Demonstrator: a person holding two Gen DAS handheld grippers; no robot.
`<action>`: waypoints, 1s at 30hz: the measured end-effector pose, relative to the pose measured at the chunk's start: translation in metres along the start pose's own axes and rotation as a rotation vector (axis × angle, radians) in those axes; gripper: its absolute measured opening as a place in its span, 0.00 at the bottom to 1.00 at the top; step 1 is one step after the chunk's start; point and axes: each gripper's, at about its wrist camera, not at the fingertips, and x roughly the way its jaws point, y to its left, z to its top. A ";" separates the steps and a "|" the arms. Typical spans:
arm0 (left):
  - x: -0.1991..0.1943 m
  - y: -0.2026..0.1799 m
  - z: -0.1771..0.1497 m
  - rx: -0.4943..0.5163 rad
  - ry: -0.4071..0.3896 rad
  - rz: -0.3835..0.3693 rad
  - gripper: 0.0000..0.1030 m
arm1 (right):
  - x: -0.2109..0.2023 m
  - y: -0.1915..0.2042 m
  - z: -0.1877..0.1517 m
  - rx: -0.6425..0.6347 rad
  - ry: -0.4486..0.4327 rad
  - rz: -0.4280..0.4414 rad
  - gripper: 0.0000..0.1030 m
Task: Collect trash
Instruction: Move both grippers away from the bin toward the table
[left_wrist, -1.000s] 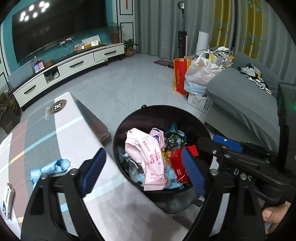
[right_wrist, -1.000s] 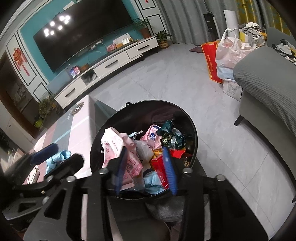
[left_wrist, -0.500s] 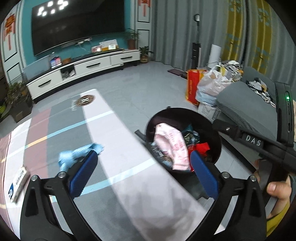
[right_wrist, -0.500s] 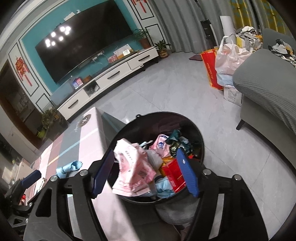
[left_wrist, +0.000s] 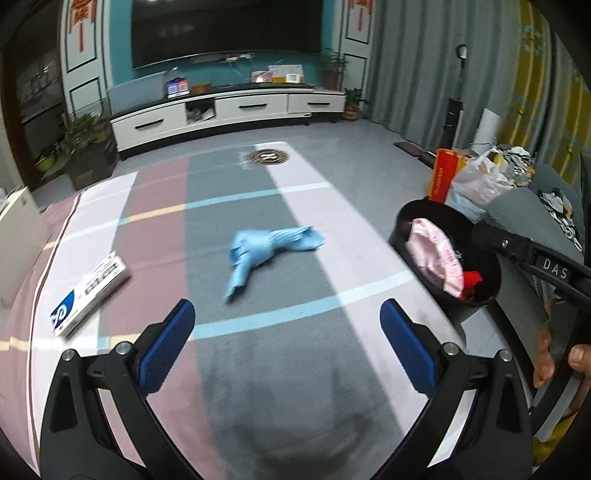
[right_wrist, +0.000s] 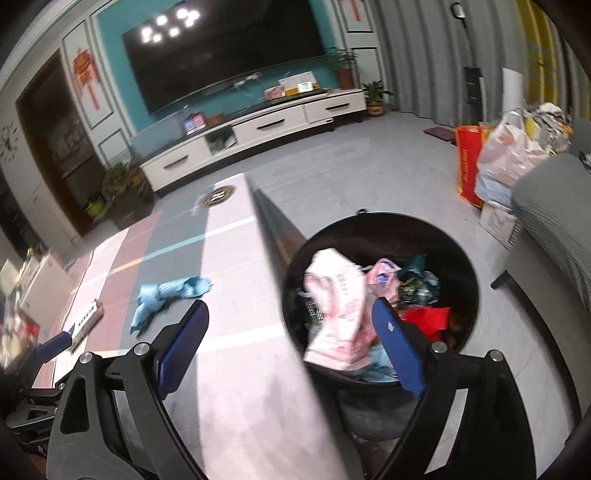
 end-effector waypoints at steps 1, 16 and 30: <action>-0.001 0.004 -0.002 -0.008 0.002 0.005 0.97 | 0.002 0.006 -0.001 -0.015 0.006 0.004 0.86; -0.005 0.075 -0.026 -0.088 0.011 0.066 0.97 | 0.035 0.078 -0.012 -0.129 0.089 0.054 0.86; -0.005 0.147 -0.027 -0.191 -0.004 0.125 0.97 | 0.067 0.138 -0.025 -0.224 0.160 0.108 0.86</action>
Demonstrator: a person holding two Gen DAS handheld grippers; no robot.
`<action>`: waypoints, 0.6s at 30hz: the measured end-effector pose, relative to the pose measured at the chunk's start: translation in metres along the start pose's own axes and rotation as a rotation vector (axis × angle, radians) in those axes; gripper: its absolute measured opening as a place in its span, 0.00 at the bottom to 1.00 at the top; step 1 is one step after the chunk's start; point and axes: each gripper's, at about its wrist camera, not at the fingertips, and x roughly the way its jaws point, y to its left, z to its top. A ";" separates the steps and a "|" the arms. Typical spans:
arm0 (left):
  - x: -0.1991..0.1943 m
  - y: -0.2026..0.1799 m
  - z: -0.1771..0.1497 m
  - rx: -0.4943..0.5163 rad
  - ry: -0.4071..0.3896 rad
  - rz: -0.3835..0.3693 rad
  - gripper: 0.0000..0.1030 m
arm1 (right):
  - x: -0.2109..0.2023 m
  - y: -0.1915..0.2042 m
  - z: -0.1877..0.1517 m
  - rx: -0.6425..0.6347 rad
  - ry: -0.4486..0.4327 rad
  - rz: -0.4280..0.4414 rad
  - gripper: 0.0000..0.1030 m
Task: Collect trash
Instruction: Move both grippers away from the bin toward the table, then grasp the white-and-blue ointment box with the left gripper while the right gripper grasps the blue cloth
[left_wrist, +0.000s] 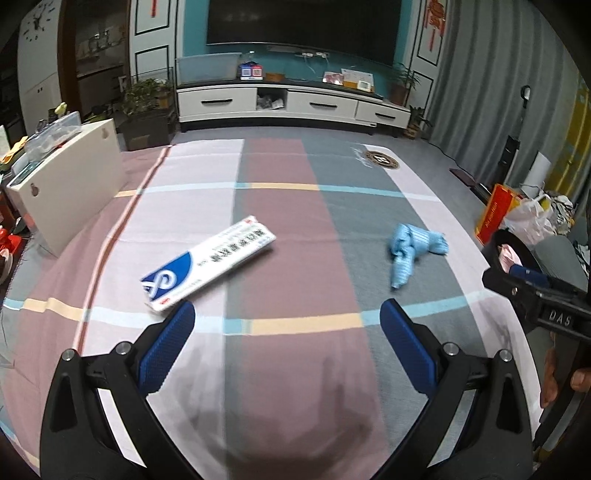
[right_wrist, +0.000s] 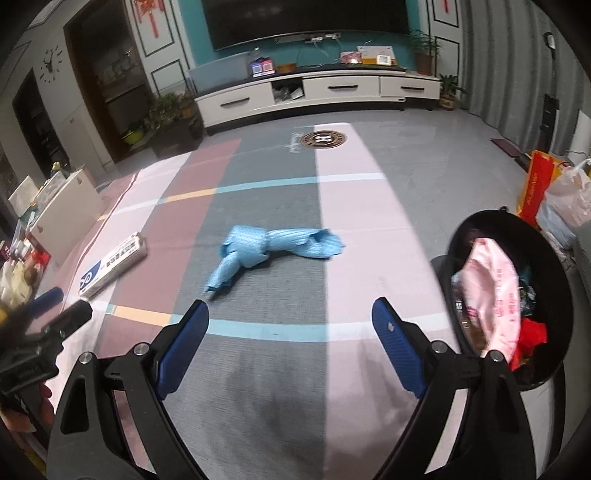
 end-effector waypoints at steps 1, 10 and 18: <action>0.001 0.005 0.001 -0.005 0.001 0.010 0.97 | 0.003 0.004 0.000 -0.002 0.005 0.005 0.86; 0.027 0.049 0.013 0.033 0.032 0.147 0.97 | 0.027 0.022 0.007 0.022 0.054 0.061 0.86; 0.061 0.053 0.020 0.176 0.089 0.103 0.97 | 0.054 0.020 0.017 0.107 0.093 0.079 0.86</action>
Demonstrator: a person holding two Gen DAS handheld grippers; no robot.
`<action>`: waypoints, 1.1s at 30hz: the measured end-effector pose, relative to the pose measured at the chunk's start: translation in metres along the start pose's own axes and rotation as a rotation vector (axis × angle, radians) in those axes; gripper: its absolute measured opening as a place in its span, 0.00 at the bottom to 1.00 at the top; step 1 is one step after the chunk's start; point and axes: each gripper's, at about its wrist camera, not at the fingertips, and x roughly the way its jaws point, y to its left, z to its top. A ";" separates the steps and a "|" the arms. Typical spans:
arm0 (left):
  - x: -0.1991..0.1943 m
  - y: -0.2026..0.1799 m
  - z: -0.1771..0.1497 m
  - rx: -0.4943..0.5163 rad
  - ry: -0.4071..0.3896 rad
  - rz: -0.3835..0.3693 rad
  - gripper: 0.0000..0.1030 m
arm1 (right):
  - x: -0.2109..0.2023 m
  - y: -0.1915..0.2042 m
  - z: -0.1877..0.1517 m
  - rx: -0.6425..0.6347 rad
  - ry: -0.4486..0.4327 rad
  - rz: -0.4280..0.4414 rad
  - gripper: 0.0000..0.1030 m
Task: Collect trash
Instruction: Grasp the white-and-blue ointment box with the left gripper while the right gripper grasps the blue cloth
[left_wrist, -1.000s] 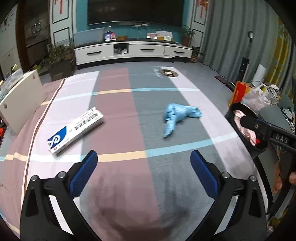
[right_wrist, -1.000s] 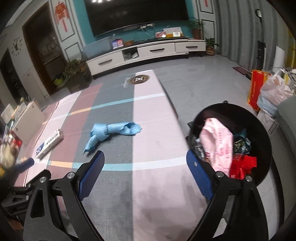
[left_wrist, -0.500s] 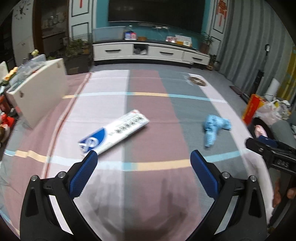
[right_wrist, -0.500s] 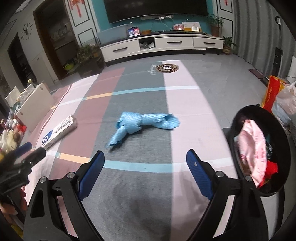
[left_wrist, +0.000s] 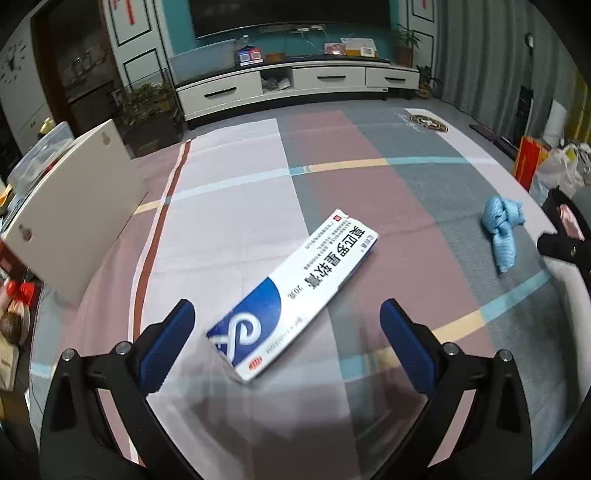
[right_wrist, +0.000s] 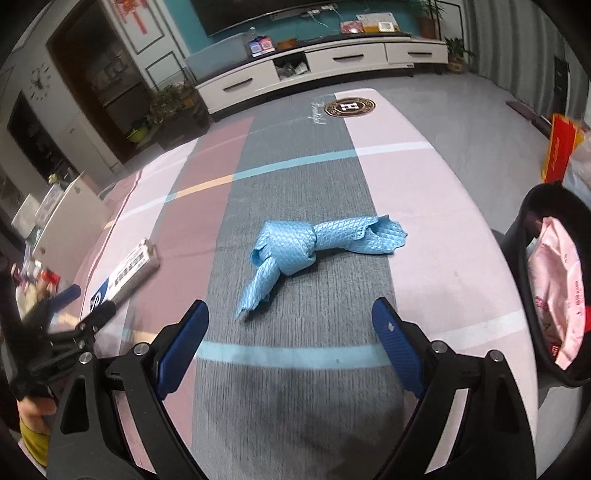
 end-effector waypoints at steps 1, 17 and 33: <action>0.004 0.001 0.001 -0.001 0.003 -0.006 0.97 | 0.004 0.002 0.002 0.003 0.001 -0.005 0.86; 0.029 0.000 0.005 -0.050 0.050 -0.061 0.62 | 0.046 0.018 0.028 0.016 -0.050 -0.123 0.71; 0.009 -0.008 0.003 -0.145 0.013 -0.160 0.38 | 0.027 0.002 0.027 0.027 -0.091 -0.033 0.23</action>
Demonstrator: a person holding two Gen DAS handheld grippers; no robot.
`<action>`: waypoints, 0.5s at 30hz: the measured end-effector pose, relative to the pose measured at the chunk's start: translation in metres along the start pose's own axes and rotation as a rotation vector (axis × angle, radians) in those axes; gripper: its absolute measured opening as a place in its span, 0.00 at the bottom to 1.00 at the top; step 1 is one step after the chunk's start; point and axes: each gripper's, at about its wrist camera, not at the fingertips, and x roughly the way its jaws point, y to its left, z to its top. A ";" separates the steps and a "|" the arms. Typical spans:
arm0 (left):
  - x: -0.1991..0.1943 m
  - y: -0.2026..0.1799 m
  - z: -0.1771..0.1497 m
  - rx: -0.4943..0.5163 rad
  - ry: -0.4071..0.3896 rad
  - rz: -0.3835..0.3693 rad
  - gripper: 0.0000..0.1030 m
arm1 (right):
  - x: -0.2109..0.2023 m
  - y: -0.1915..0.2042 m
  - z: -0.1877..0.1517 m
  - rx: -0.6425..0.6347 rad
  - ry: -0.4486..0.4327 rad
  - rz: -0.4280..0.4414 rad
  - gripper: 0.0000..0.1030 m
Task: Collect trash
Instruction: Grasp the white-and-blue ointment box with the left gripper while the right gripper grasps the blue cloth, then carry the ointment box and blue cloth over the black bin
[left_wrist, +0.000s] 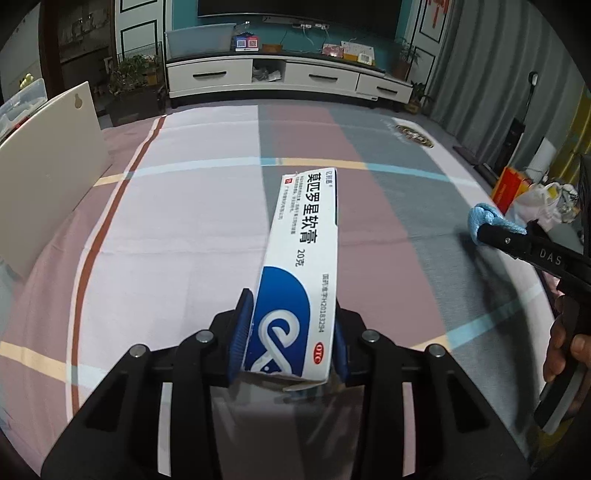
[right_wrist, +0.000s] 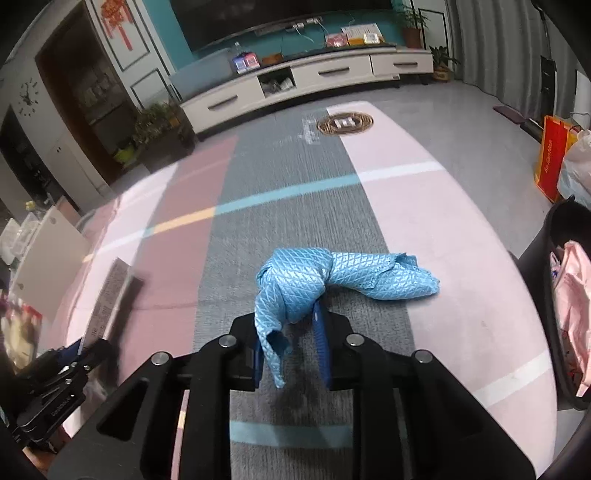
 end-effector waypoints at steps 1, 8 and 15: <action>-0.003 -0.002 0.000 -0.002 -0.002 -0.015 0.38 | -0.004 0.001 0.000 -0.003 -0.006 0.008 0.23; -0.021 -0.018 -0.005 0.016 -0.016 -0.058 0.38 | -0.036 0.015 -0.011 -0.058 -0.028 0.047 0.23; -0.050 -0.025 -0.014 0.009 -0.062 -0.022 0.38 | -0.067 0.028 -0.021 -0.125 -0.077 0.052 0.23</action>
